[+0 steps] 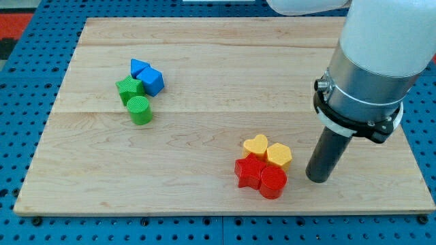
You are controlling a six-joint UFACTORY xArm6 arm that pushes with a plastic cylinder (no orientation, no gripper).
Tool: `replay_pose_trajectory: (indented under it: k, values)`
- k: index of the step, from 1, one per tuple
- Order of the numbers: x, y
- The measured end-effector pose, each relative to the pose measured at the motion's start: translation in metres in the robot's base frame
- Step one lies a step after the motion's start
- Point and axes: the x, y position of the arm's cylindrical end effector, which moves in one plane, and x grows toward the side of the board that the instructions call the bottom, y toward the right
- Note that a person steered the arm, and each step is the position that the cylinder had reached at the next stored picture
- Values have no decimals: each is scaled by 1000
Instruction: Point your arm to the red circle
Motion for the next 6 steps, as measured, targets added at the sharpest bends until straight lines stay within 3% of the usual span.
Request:
replay_pose_trajectory:
  k: [3,6]
  values:
    - [28,16]
    - [35,-28]
